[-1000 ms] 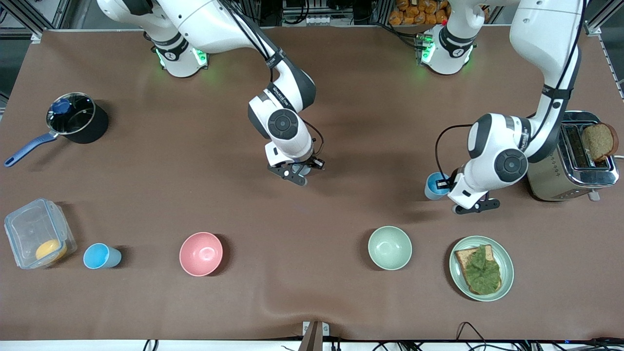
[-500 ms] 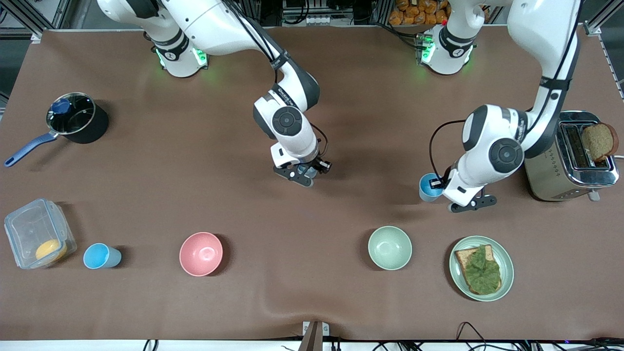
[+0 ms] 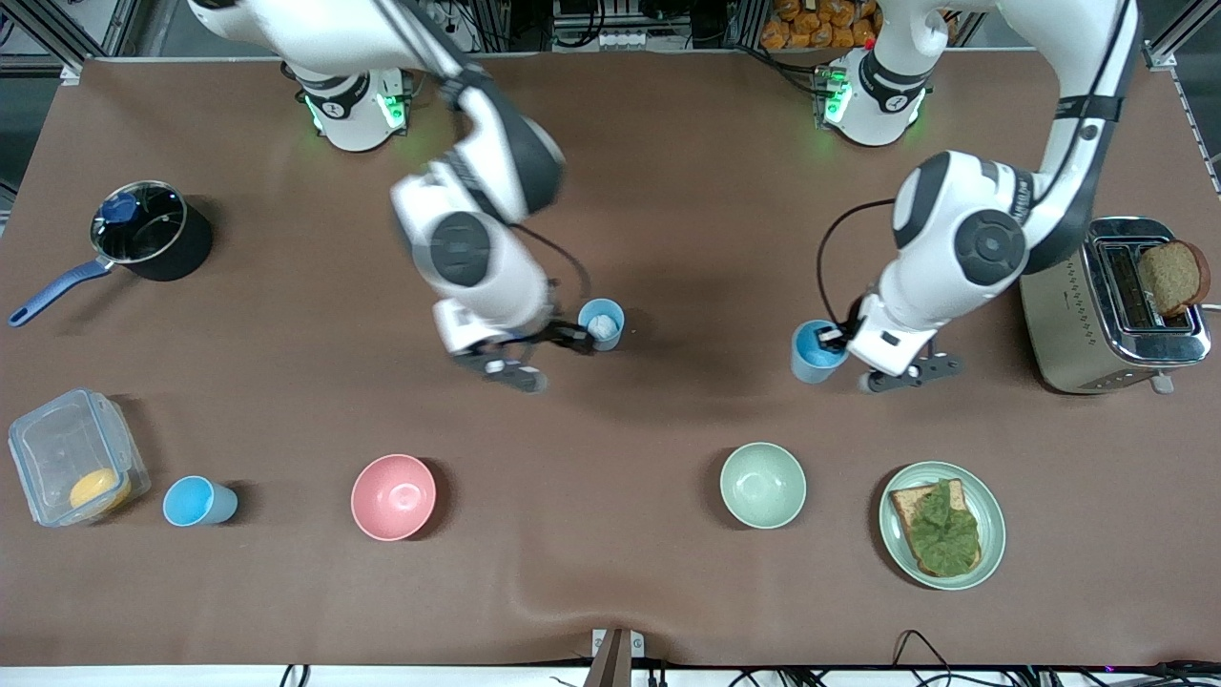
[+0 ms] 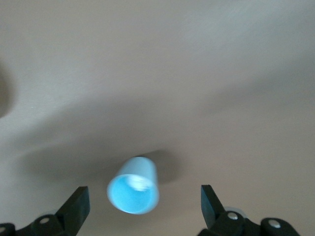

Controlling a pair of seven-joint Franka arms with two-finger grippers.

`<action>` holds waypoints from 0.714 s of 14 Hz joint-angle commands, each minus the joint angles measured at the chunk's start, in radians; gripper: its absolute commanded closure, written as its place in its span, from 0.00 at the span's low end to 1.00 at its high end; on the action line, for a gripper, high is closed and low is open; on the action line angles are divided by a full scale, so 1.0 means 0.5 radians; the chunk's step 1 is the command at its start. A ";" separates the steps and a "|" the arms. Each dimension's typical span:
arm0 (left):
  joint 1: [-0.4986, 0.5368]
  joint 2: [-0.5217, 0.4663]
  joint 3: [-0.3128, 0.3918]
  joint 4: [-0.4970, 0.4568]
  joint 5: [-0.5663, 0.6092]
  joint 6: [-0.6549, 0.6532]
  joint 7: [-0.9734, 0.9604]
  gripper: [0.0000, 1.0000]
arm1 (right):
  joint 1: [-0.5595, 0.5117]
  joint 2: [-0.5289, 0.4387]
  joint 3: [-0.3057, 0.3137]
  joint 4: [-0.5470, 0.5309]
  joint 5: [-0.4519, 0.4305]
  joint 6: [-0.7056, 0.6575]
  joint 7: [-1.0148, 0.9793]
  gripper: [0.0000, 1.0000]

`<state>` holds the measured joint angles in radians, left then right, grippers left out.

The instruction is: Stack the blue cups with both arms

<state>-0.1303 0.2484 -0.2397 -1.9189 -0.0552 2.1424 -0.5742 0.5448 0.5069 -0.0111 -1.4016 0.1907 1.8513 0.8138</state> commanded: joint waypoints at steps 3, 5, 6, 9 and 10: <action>-0.083 0.211 -0.275 0.346 -0.055 -0.048 -0.489 1.00 | -0.567 -0.332 0.037 -0.078 -0.062 -0.453 -1.036 0.00; -0.254 0.349 -0.275 0.508 -0.052 -0.048 -0.688 1.00 | -0.797 -0.360 0.044 -0.069 -0.212 -0.463 -1.615 0.00; -0.331 0.423 -0.275 0.582 -0.034 -0.048 -0.832 1.00 | -0.865 -0.388 0.038 -0.068 -0.231 -0.463 -1.864 0.00; -0.439 0.482 -0.269 0.629 -0.022 -0.045 -1.017 1.00 | -1.013 -0.522 0.034 -0.072 -0.234 -0.615 -2.039 0.00; -0.445 0.479 -0.269 0.629 -0.022 -0.045 -1.045 1.00 | -1.013 -0.577 0.031 -0.072 -0.237 -0.671 -2.036 0.00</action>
<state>-0.3468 0.4747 -0.3808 -1.6439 -0.0691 2.1424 -1.0647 0.0402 0.3036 -0.0176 -1.4044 0.0966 1.5599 -0.1968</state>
